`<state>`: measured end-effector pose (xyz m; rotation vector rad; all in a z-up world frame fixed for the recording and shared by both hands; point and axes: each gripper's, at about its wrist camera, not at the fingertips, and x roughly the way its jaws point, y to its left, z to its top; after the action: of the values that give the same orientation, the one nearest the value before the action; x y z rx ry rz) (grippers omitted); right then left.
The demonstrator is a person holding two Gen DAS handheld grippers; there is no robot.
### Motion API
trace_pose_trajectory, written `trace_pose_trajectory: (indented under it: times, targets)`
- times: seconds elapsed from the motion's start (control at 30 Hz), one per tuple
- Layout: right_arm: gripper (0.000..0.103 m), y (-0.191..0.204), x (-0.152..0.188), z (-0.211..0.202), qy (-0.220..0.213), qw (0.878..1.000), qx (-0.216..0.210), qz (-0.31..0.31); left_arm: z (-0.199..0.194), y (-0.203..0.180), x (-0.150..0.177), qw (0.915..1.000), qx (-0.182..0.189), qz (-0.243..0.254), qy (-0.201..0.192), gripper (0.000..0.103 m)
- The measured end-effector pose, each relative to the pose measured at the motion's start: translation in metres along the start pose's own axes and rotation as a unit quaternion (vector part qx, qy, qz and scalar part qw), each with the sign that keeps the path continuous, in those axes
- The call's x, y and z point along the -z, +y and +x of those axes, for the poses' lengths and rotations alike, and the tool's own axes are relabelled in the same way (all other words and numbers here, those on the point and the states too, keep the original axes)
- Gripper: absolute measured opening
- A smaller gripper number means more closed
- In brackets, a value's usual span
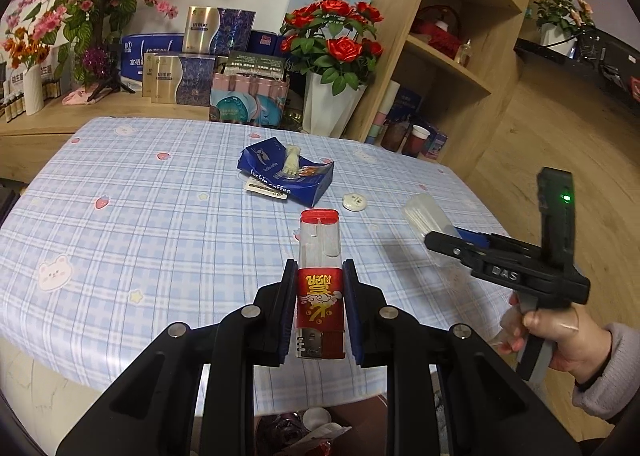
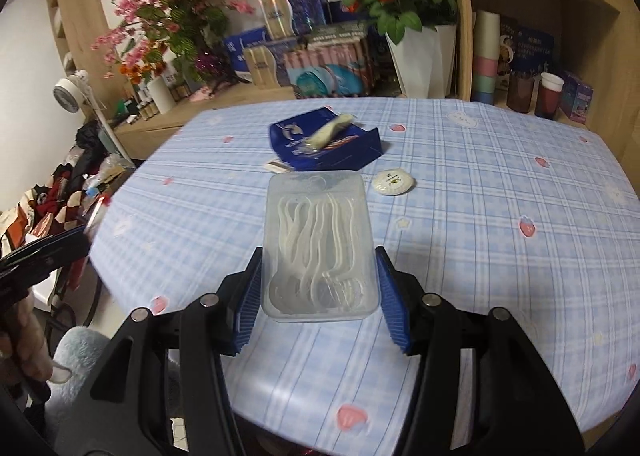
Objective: Collect trash
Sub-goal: 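Lower the floss-pick box into the brown bin and open the right tool, then hold the snack tube with the left tool above the brown bin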
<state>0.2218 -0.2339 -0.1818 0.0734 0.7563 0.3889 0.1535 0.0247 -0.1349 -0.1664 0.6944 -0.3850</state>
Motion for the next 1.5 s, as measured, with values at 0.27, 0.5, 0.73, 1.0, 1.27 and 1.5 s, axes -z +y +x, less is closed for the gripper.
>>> trace_pose_trajectory:
  times: [0.27,0.5,0.73,1.0,1.27,1.5]
  targets:
    - [0.054,0.026,0.035,-0.049,-0.007,1.000,-0.005,-0.023,-0.038,-0.009,0.016,0.9998,0.006,-0.001,-0.017,0.022]
    - [0.054,0.045,0.065,-0.066,0.010,0.999,-0.015,-0.035,-0.057,-0.007,0.028,0.9998,0.006,-0.005,-0.021,0.022]
    - [0.055,0.058,0.083,-0.063,0.028,0.999,-0.029,-0.036,-0.063,-0.006,0.037,0.9998,0.008,-0.008,-0.018,0.022]
    - [0.063,0.072,0.089,-0.060,0.032,0.998,-0.036,-0.048,-0.065,-0.009,0.045,0.9998,0.009,-0.009,-0.017,0.022]
    - [0.082,0.062,0.079,-0.074,-0.006,0.999,-0.010,-0.035,-0.066,-0.012,0.050,0.9998,0.013,-0.005,-0.013,0.022]
    - [0.094,0.050,0.076,-0.081,-0.026,0.999,0.021,-0.024,-0.061,-0.017,0.054,0.9998,0.021,0.003,-0.005,0.022]
